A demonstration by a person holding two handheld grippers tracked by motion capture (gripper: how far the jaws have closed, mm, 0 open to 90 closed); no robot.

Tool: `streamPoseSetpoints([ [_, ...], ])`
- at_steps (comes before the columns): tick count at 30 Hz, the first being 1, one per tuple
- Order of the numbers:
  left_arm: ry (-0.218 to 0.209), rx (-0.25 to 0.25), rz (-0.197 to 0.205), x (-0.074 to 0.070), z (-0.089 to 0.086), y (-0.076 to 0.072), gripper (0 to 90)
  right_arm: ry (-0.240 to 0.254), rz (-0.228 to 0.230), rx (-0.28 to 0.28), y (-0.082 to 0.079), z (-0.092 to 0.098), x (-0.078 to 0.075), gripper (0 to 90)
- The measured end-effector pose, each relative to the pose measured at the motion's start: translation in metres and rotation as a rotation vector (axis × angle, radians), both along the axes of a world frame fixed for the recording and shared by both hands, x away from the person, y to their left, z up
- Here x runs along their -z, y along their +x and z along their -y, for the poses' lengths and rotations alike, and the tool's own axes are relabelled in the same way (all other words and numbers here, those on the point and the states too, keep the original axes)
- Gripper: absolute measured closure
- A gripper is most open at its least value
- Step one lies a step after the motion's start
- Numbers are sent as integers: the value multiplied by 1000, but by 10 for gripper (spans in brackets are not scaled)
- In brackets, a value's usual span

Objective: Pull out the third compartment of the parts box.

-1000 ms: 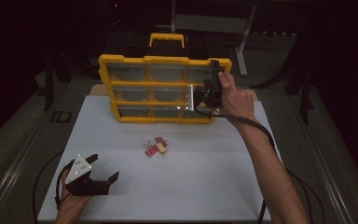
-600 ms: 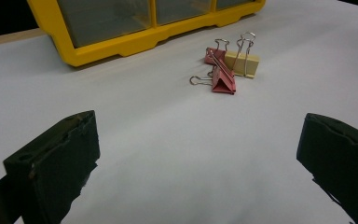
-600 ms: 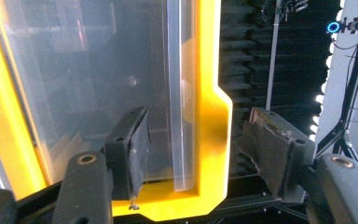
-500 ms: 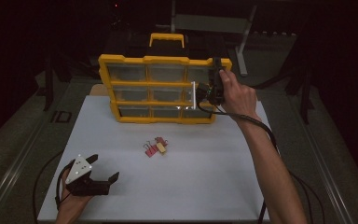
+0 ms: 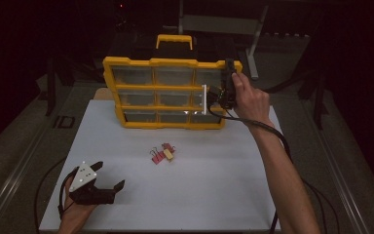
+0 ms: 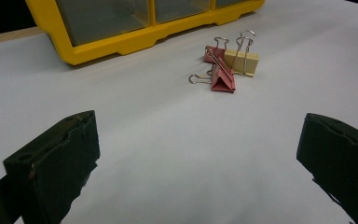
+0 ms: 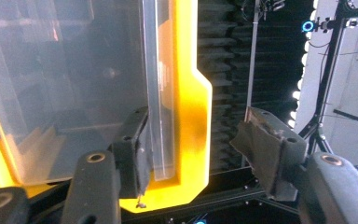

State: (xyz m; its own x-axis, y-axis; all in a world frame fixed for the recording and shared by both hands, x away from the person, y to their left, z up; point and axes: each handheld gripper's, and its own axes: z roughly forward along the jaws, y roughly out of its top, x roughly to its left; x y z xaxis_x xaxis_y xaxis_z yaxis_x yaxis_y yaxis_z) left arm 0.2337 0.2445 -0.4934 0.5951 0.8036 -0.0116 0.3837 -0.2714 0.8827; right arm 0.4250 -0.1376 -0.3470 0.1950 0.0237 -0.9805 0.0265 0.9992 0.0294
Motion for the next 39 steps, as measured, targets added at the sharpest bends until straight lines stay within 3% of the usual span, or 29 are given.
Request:
streamPoseSetpoints([
  [6, -2, -1, -1, 0, -1, 0, 1, 14, -6, -11, -4, 2, 1, 492],
  [13, 5, 5, -4, 1, 1, 0, 1, -11, -22, -17, -14, 2, 1, 551],
  [17, 6, 4, -5, 1, 1, 1, 1, -23, -41, -18, -17, 1, 1, 609],
  [19, 6, 4, -6, 1, 1, 1, 1, -20, -71, -15, -18, 0, 1, 704],
  [24, 7, 6, -6, 1, 1, 1, 1, -15, -88, -5, -19, -1, 3, 761],
  [39, 7, 5, -7, 1, 1, 1, 1, -45, -95, 25, -17, -2, 4, 801],
])
